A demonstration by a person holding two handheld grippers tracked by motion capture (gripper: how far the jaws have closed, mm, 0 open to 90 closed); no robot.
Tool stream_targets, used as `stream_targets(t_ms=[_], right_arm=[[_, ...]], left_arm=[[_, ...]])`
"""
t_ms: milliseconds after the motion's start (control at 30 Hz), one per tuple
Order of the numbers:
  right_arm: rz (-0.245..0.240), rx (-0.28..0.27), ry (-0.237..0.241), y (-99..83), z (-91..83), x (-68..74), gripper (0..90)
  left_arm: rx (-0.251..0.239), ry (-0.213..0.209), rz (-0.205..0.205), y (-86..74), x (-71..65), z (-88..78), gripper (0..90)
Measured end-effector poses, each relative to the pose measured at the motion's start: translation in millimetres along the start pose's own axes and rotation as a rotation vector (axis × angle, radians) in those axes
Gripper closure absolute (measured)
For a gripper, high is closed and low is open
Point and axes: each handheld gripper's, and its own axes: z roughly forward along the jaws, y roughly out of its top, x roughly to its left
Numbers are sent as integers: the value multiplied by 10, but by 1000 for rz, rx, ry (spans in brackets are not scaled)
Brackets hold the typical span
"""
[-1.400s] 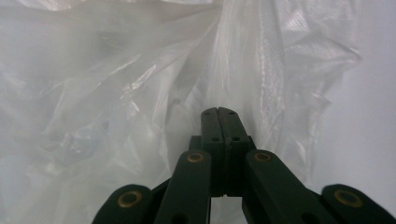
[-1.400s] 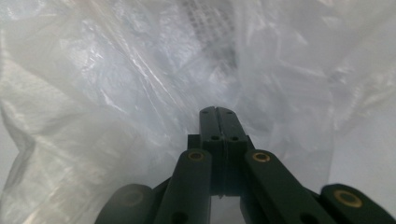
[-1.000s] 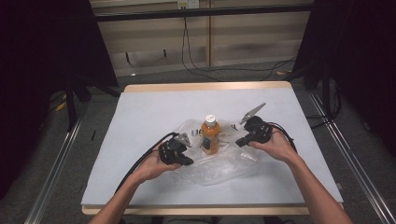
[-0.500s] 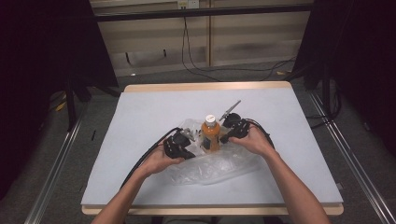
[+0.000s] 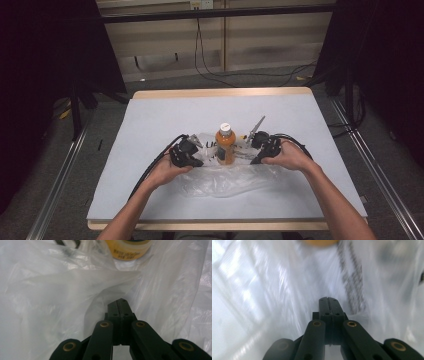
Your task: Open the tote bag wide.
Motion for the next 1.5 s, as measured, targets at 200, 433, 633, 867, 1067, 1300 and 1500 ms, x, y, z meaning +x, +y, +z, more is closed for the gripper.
stream_targets(t_ms=[200, 433, 633, 867, 1067, 1300, 1500], right_arm=[[-30, 49, 43, -233, -84, 12, 900], [-18, 53, 15, -315, -124, 21, 900], [-5, -29, -3, -162, -99, -22, 900], [14, -70, -24, 1, -92, -79, 900], [17, -71, -11, 164, 24, -126, 900], [-1, -45, 3, 146, 52, -115, 900], [-46, -46, 14, 38, 40, 23, 900]], left_arm=[[9, 7, -6, -46, -7, -32, 900], [59, -16, 31, -95, -108, -102, 900], [-73, -42, 21, 79, -82, -398, 900], [-151, -89, 53, 208, -92, -450, 900], [-92, -63, 4, 399, 114, -108, 900], [-63, -4, -98, 368, 388, 120, 900], [-30, 112, -174, 267, 583, 116, 900]])
